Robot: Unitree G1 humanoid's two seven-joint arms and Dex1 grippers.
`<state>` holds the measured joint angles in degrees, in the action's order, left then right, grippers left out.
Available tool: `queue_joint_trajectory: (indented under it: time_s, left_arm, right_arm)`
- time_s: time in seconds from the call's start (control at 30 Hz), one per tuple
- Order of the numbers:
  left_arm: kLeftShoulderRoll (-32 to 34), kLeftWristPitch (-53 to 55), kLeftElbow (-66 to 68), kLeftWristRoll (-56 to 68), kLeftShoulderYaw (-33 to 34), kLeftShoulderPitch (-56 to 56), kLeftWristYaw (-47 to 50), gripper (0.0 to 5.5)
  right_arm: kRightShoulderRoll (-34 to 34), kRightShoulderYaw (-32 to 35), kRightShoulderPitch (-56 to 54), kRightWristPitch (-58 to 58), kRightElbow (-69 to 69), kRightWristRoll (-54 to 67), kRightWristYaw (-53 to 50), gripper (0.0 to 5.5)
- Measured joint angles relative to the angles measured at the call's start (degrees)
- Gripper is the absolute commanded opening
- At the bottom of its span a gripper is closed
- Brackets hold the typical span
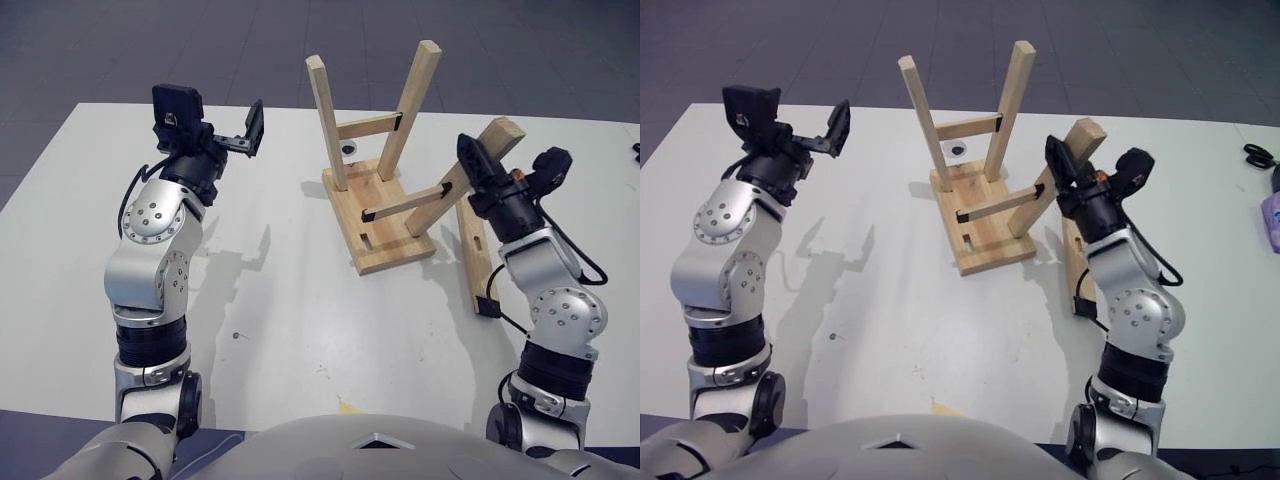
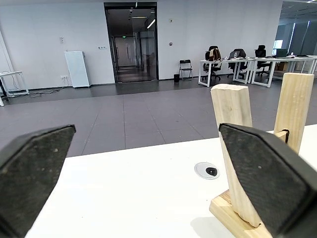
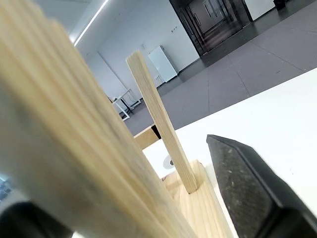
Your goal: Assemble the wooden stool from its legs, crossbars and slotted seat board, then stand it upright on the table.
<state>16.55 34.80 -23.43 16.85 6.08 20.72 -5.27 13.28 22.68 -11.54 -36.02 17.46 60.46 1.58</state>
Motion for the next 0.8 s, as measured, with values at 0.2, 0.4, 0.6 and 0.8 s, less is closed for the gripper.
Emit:
queue_joint_trajectory:
  time_s: [0.2,0.4,0.6,0.8]
  left_arm:
    - [-0.06,0.26,-1.04,-0.87,0.09,-0.67,0.01,5.4]
    - [-0.47,0.4,-1.16,-1.04,-0.29,-0.69,-0.03,5.4]
    - [-0.61,0.44,-2.26,-1.09,0.34,-2.05,0.13,5.4]
    - [-0.81,0.84,-2.43,-1.16,0.61,-3.33,0.47,5.4]
  right_arm:
    - [4.21,12.07,-6.66,0.79,-5.97,12.74,-5.53,5.31]
    - [9.94,15.29,-12.59,1.69,-11.11,15.95,-6.04,5.37]
    - [14.99,11.99,0.79,3.22,-17.36,-0.63,3.11,5.37]
    - [20.04,-1.56,15.2,7.21,-11.64,-16.16,22.81,5.37]
